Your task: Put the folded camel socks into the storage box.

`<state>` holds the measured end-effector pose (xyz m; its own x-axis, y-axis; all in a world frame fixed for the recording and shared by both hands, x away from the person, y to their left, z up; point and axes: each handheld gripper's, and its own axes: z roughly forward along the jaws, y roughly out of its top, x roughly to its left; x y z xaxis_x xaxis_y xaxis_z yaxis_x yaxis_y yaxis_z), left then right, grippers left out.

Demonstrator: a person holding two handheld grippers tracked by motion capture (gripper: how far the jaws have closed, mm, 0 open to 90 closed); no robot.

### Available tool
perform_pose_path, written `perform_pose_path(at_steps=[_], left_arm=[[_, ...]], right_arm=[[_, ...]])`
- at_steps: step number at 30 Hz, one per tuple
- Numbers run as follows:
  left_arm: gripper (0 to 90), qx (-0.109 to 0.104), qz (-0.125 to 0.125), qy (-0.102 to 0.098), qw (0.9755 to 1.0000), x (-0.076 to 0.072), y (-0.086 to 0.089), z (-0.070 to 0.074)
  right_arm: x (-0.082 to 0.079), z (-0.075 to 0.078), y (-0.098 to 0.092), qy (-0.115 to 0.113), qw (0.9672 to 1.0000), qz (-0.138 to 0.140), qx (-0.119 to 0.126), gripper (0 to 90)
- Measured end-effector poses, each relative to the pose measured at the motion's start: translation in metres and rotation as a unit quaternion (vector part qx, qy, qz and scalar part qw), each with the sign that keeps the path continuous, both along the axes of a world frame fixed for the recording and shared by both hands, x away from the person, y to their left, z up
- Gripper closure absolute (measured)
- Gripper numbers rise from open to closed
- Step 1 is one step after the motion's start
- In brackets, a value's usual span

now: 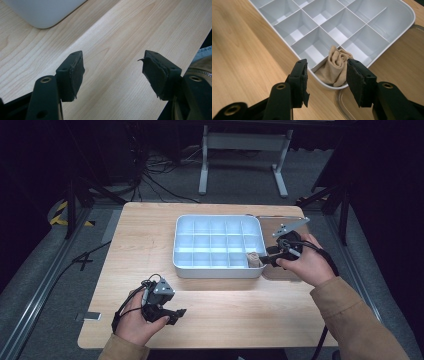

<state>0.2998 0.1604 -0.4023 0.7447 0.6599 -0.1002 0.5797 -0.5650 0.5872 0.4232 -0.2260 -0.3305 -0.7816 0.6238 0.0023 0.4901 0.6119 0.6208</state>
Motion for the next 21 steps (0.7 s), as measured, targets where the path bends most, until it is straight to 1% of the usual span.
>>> perform_pose_path(at_steps=[1,3,5,6,7,8,9,12,14,15,16,18,21], left_arm=[[35.1,-0.003,0.0,-0.001,1.0,0.0,0.0,0.0],[35.2,-0.003,-0.001,0.001,1.0,0.0,0.001,0.001],[35.2,-0.006,0.004,0.001,1.0,0.0,0.002,0.001],[35.3,-0.008,0.002,-0.001,1.0,0.0,0.002,0.001],[35.5,-0.008,0.002,-0.001,1.0,0.0,0.002,0.001],[35.5,-0.011,0.004,0.0,0.9999,0.0,0.002,0.001],[35.6,-0.01,0.003,0.0,0.9999,0.0,0.002,0.001],[35.6,-0.013,0.006,0.001,0.9999,0.0,0.003,0.001],[35.7,-0.015,0.007,0.002,0.9999,0.0,0.003,0.001],[35.7,-0.014,0.007,0.002,0.9999,0.0,0.003,0.001],[35.7,-0.014,0.008,0.001,0.9999,0.0,0.003,0.001],[35.7,-0.014,0.008,0.002,0.9999,0.0,0.003,0.001],[35.7,-0.014,0.009,0.002,0.9999,0.0,0.003,0.001]], right_arm=[[-0.005,0.0,-0.003,-0.002,0.9999,0.007,0.008,51.8],[-0.008,0.0,-0.004,-0.006,0.9999,0.012,0.011,51.7],[-0.014,-0.001,-0.008,-0.01,0.9996,0.016,0.022,51.1],[-0.02,-0.002,-0.011,-0.015,0.9991,0.025,0.032,50.0],[-0.02,-0.002,-0.011,-0.015,0.9991,0.025,0.032,50.0],[-0.022,-0.003,-0.012,-0.016,0.9987,0.03,0.037,49.6],[-0.027,-0.004,-0.015,-0.024,0.9977,0.045,0.045,49.6],[-0.036,-0.01,-0.02,-0.025,0.9963,0.055,0.06,49.6],[-0.044,-0.015,-0.023,-0.025,0.9952,0.057,0.076,48.8],[-0.044,-0.015,-0.023,-0.025,0.9952,0.057,0.076,48.8],[-0.053,-0.02,-0.025,-0.025,0.9944,0.054,0.088,47.9],[-0.056,-0.022,-0.025,-0.027,0.9943,0.051,0.09,47.0],[-0.067,-0.031,-0.025,-0.029,0.9955,0.042,0.08,46.2]])
